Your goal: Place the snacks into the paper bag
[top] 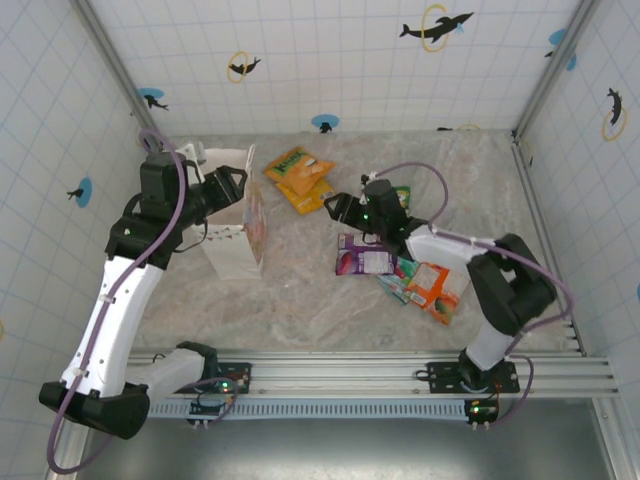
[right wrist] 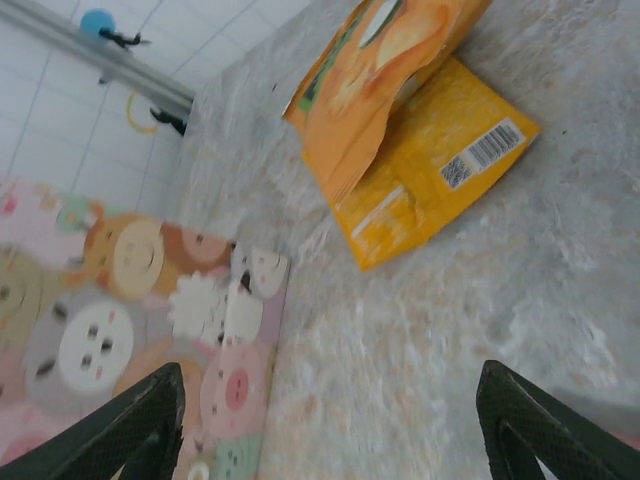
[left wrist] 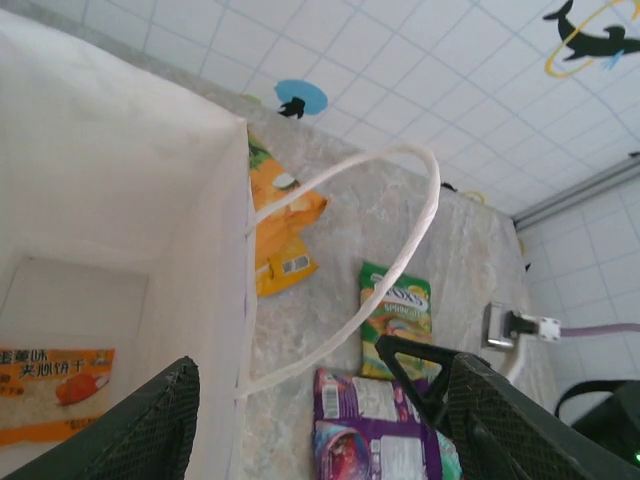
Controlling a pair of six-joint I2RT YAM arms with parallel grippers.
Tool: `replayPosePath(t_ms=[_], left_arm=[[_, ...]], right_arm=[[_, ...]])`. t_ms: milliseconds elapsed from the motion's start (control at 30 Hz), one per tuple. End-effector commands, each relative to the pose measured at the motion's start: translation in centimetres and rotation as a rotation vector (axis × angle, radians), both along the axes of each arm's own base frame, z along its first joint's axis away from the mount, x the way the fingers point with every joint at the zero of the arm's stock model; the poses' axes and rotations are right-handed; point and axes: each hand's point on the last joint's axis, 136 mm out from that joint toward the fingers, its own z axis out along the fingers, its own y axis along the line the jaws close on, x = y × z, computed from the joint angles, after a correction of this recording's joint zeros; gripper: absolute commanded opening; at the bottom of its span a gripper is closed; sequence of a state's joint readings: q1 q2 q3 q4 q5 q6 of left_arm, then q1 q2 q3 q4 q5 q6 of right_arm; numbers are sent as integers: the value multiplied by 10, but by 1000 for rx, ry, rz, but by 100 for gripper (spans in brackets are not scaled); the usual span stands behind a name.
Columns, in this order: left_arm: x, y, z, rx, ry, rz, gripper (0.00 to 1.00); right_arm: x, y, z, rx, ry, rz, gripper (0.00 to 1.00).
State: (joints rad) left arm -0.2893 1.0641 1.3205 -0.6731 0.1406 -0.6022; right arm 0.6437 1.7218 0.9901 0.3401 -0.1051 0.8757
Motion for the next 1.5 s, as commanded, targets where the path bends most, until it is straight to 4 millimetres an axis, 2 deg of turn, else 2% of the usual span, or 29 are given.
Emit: replayPosePath(t_ms=[0, 233, 533, 567, 600, 700, 1200, 1300, 1467], left_arm=[[4, 7, 8, -13, -45, 54, 67], [8, 20, 1, 38, -39, 123, 67], [16, 23, -7, 79, -22, 139, 67], [17, 24, -7, 82, -21, 143, 67], [19, 23, -7, 86, -20, 142, 67], [23, 23, -8, 100, -17, 142, 67], [31, 28, -11, 138, -12, 169, 67], [32, 29, -10, 141, -13, 176, 67], [33, 32, -7, 157, -18, 187, 66]], right_arm=[[36, 24, 27, 144, -26, -16, 78], [92, 40, 1, 188, 13, -70, 76], [142, 44, -34, 240, 58, -124, 72], [146, 45, -31, 249, 55, -122, 71], [150, 44, -46, 241, 75, -129, 70], [161, 44, -55, 262, 75, -137, 70], [206, 59, -75, 393, 44, -122, 66], [217, 62, -75, 419, 29, -120, 60], [225, 62, -70, 420, 8, -110, 41]])
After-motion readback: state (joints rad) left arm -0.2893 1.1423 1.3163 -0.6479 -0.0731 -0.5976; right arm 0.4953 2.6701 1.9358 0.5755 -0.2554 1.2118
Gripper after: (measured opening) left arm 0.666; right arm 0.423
